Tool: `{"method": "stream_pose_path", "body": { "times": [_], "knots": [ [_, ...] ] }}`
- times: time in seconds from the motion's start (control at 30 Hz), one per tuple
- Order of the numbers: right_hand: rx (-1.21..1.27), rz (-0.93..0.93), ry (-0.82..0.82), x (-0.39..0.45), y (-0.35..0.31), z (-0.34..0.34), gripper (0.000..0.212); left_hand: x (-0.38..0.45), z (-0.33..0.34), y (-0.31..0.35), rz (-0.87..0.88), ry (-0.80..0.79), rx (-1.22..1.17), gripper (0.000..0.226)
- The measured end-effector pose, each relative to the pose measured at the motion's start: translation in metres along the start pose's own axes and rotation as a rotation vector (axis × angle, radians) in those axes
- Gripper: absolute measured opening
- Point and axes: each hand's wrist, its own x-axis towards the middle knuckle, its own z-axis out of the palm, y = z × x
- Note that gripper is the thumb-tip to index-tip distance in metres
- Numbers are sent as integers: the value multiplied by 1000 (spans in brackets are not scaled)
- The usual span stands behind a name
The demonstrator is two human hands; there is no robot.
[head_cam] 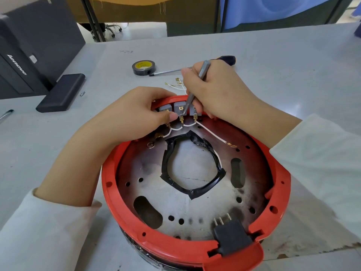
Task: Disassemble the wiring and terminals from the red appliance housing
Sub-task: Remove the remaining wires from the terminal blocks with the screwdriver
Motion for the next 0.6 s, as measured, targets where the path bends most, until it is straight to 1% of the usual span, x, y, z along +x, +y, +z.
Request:
{"method": "stream_pose_path", "body": {
  "times": [0.17, 0.27, 0.43, 0.6],
  "knots": [
    [28, 7, -11, 3, 1, 0, 45, 0, 0, 1, 7, 14, 37, 27],
    [50, 28, -20, 5, 1, 1, 44, -1, -1, 0, 8, 36, 44, 30],
    [37, 66, -48, 9, 0, 0, 46, -3, 0, 1, 6, 35, -53, 29],
    [26, 20, 12, 5, 1, 1, 42, -3, 0, 1, 1, 25, -77, 29]
  ]
}}
